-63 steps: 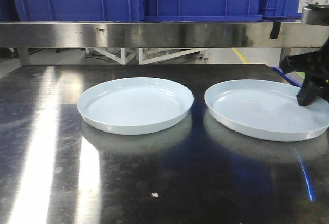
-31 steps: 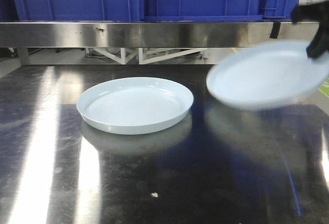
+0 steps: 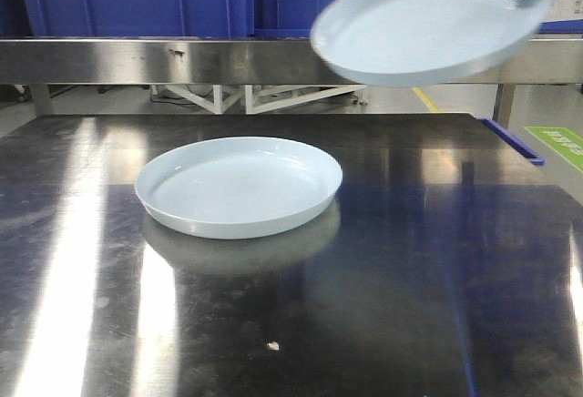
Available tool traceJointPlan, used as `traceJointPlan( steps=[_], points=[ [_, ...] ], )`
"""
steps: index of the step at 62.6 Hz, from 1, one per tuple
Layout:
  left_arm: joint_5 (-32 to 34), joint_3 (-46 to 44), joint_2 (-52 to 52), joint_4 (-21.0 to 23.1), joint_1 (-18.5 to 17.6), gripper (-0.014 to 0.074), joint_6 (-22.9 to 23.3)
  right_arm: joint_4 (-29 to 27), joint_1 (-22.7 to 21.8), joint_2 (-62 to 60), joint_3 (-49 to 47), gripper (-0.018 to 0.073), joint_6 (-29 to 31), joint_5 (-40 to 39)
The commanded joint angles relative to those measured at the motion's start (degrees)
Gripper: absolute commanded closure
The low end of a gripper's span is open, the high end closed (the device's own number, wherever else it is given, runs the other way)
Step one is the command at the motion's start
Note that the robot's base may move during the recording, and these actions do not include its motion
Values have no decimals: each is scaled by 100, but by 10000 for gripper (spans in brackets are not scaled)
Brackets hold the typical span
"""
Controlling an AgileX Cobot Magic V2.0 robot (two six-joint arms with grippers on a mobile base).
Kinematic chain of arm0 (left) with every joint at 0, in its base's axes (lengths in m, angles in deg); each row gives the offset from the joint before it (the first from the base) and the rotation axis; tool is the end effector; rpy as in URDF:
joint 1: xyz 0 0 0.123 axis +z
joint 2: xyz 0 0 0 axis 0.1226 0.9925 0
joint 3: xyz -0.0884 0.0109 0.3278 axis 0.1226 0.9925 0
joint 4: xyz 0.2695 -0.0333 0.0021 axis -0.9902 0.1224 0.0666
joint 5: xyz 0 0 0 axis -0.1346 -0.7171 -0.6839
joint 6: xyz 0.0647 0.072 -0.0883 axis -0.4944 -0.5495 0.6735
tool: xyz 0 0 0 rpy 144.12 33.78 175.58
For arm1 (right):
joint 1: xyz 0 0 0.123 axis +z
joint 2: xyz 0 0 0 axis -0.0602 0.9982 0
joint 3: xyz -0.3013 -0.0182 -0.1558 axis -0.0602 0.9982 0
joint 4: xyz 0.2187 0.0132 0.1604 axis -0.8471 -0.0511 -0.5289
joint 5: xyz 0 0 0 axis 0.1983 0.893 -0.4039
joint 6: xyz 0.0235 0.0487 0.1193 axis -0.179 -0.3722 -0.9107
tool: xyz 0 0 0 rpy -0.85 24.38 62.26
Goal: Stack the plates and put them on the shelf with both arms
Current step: 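Lift the plate with the right gripper and set it onto the first plate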
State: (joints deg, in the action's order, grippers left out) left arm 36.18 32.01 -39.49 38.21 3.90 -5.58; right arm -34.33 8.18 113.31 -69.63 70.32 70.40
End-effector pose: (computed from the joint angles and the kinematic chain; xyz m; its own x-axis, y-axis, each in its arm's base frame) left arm 0.1130 -0.0012 0.3072 -0.3678 -0.2615 -0.8924 -0.0880 0.9651 -0.2465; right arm 0.3473 0.0764 0.3557 -0.5653 0.0835 -0.8207 -0.1238 0.9750 0.1845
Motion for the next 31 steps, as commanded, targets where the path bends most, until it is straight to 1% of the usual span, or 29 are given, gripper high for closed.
traceJointPlan(
  steps=[1,11,15,23,31],
  points=[
    [411,-166,15,-27,0,496,44,-73,390,-10,-327,506,46,-433],
    [411,-166,15,-27,0,496,44,-73,1061,454,-589,506,46,-433],
    [411,-166,15,-27,0,496,44,-73,1256,646,-694,506,46,-433],
    [411,-166,15,-27,0,496,44,-73,1528,989,-882,506,46,-433],
    [411,-166,15,-27,0,496,44,-73,1647,1259,-962,506,46,-474]
  ],
)
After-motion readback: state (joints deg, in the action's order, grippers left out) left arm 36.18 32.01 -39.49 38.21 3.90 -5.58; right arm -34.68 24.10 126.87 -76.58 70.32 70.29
